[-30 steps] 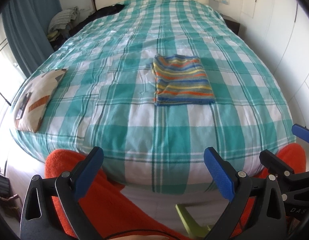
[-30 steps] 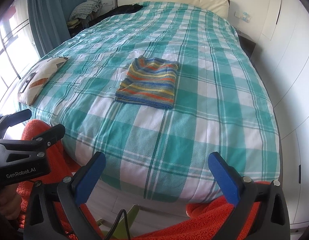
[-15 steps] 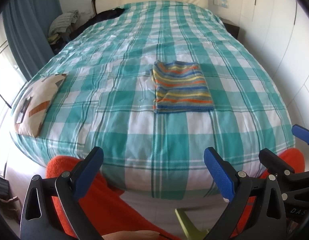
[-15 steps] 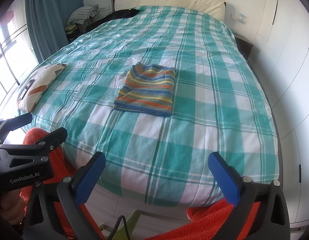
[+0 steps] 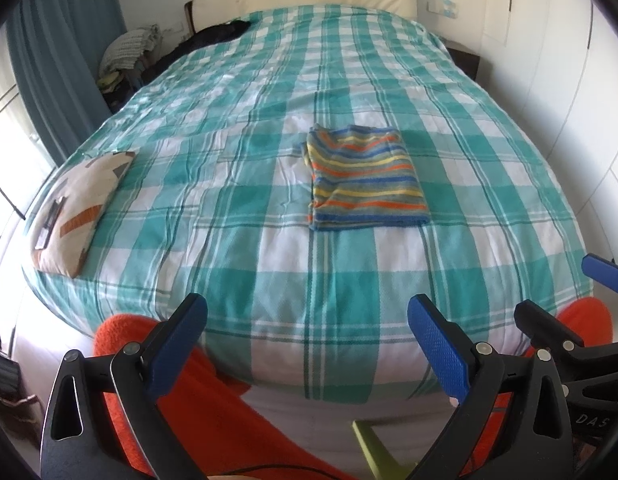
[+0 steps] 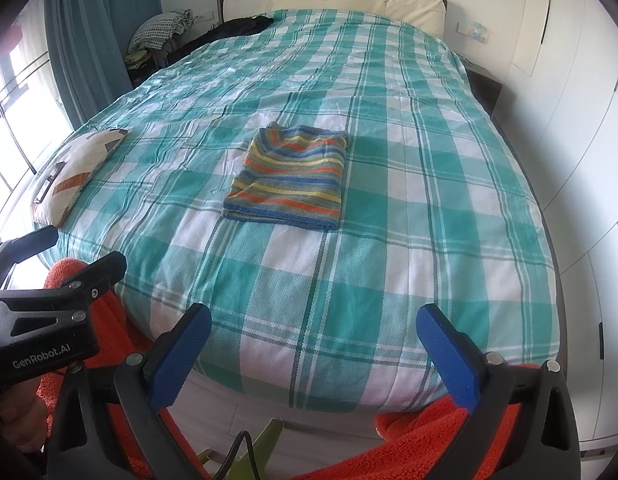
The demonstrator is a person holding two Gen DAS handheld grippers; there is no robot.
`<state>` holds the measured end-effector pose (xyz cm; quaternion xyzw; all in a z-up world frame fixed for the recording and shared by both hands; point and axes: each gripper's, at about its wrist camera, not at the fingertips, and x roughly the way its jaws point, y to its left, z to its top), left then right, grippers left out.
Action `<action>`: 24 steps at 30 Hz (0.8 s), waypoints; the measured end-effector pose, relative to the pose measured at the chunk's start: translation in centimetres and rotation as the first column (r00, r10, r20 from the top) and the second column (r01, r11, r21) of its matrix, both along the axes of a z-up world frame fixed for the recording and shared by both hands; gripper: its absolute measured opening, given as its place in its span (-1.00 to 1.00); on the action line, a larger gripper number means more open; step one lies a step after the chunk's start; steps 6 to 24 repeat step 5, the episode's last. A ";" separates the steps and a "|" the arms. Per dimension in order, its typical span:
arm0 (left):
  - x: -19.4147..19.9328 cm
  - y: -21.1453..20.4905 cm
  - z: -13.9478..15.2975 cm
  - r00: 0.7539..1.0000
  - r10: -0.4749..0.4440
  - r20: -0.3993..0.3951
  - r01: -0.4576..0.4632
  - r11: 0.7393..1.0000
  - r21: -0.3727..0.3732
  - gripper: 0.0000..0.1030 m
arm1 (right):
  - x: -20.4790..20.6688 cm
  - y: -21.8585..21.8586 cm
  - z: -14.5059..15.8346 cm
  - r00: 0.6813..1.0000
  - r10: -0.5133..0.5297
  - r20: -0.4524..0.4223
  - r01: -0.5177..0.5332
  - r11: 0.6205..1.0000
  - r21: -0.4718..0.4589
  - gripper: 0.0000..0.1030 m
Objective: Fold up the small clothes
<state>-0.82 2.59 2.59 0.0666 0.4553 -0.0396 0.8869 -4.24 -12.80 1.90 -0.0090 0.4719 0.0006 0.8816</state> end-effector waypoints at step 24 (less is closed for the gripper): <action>-0.1 -0.2 0.0 1.000 -0.009 0.003 0.009 1.000 0.008 0.96 | 0.1 0.0 -0.4 1.000 -0.003 -0.009 0.003 1.000 0.003 0.96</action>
